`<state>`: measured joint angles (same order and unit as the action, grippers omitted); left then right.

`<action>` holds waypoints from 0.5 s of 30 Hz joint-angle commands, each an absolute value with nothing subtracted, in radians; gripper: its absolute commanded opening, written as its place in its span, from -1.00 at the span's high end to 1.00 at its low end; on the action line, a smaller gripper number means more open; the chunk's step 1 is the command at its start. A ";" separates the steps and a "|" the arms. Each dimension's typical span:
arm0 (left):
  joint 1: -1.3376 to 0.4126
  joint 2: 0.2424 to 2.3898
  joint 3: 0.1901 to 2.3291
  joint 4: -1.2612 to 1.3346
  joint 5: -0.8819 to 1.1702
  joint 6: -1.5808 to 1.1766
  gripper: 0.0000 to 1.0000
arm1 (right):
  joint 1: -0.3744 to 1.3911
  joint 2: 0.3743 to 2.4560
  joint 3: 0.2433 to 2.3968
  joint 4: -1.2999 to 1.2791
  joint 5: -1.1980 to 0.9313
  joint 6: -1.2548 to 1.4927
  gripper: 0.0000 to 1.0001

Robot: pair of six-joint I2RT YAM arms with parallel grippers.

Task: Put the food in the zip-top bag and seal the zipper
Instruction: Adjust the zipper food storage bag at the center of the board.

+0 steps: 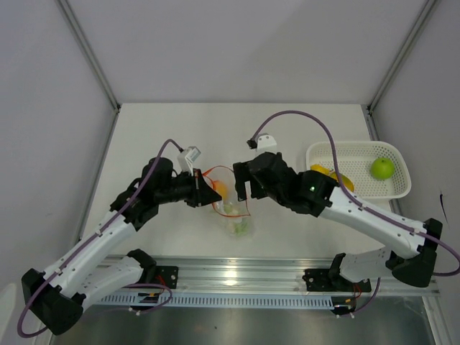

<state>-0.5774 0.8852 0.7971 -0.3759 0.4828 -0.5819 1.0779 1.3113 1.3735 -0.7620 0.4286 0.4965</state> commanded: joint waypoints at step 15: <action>-0.565 0.891 0.795 -0.316 0.509 -0.543 0.99 | 0.393 1.132 1.329 -0.821 0.488 0.370 -0.99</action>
